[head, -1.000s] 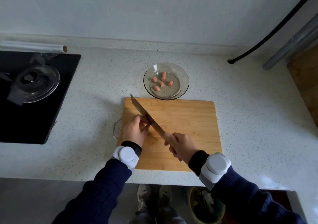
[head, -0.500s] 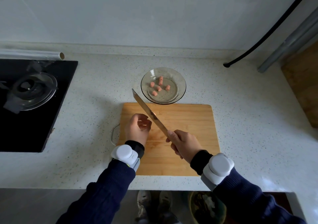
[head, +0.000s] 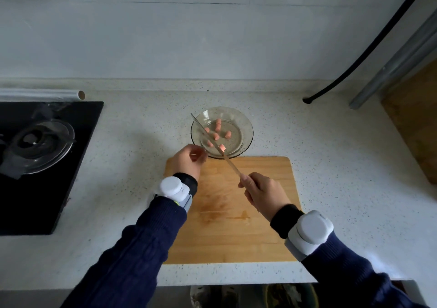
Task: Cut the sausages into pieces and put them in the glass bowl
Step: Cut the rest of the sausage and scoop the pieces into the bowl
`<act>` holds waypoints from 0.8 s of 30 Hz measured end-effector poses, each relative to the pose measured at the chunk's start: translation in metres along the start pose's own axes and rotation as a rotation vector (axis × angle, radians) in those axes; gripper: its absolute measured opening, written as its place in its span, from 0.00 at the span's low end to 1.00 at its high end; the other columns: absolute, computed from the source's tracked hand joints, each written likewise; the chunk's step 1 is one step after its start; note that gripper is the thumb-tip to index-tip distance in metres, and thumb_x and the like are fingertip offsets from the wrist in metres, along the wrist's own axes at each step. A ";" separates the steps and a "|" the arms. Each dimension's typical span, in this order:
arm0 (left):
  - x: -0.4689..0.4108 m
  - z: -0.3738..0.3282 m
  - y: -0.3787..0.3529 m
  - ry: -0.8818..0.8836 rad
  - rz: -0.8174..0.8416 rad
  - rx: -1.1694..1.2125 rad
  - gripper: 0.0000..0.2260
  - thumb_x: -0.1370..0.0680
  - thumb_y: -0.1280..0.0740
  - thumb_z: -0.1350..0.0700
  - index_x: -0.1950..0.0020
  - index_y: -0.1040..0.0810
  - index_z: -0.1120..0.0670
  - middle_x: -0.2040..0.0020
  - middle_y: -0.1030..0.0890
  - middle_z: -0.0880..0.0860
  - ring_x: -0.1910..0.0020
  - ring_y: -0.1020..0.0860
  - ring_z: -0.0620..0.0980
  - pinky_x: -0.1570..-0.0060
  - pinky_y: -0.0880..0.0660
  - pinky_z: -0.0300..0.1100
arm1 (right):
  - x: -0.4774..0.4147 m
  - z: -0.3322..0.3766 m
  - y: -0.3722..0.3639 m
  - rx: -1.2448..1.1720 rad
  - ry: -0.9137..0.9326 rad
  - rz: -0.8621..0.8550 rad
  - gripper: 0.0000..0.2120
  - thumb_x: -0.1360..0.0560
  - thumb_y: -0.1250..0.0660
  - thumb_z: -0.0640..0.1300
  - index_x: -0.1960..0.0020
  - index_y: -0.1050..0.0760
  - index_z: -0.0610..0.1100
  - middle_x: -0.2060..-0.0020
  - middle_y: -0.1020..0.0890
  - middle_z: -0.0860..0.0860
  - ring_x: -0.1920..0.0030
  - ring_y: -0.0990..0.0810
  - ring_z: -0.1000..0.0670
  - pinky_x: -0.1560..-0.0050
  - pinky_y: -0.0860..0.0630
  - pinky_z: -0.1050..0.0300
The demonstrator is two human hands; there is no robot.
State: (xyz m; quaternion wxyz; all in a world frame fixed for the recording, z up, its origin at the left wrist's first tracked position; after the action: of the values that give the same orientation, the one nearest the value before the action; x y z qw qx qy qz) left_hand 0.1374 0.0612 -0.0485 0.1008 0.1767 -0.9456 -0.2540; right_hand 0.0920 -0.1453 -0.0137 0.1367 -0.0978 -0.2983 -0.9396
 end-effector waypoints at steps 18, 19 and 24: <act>-0.034 -0.024 -0.037 -0.018 0.139 -0.005 0.07 0.25 0.35 0.69 0.55 0.19 0.60 0.59 0.19 0.57 0.59 0.23 0.50 0.50 0.26 0.40 | -0.018 -0.003 0.022 0.084 0.016 -0.072 0.19 0.22 0.43 0.54 0.55 0.23 0.40 0.72 0.25 0.52 0.72 0.28 0.52 0.68 0.31 0.60; -0.030 -0.027 -0.033 -0.035 0.128 -0.058 0.06 0.25 0.36 0.66 0.55 0.19 0.59 0.59 0.19 0.54 0.60 0.24 0.49 0.53 0.28 0.38 | -0.019 -0.004 0.021 0.097 0.014 -0.075 0.19 0.22 0.42 0.54 0.56 0.23 0.39 0.71 0.23 0.50 0.70 0.27 0.50 0.67 0.29 0.57; -0.025 -0.044 0.011 -0.110 -0.104 -0.113 0.05 0.23 0.37 0.63 0.50 0.23 0.61 0.57 0.19 0.54 0.59 0.23 0.50 0.56 0.30 0.38 | -0.024 -0.013 0.027 0.226 -0.009 -0.118 0.18 0.26 0.39 0.58 0.56 0.25 0.42 0.65 0.19 0.46 0.65 0.22 0.45 0.63 0.25 0.52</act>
State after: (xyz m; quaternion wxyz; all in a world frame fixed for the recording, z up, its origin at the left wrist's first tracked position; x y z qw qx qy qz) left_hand 0.1692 0.0598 -0.0083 0.0451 0.2056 -0.9234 -0.3211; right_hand 0.1216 -0.1691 -0.0164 0.0902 -0.0684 -0.4080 -0.9060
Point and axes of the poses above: each hand's wrist, its own x-axis away from the middle knuckle, its own y-axis out of the back of the hand, z = x × y, the point moved 8 cm from there along -x, towards the middle knuckle
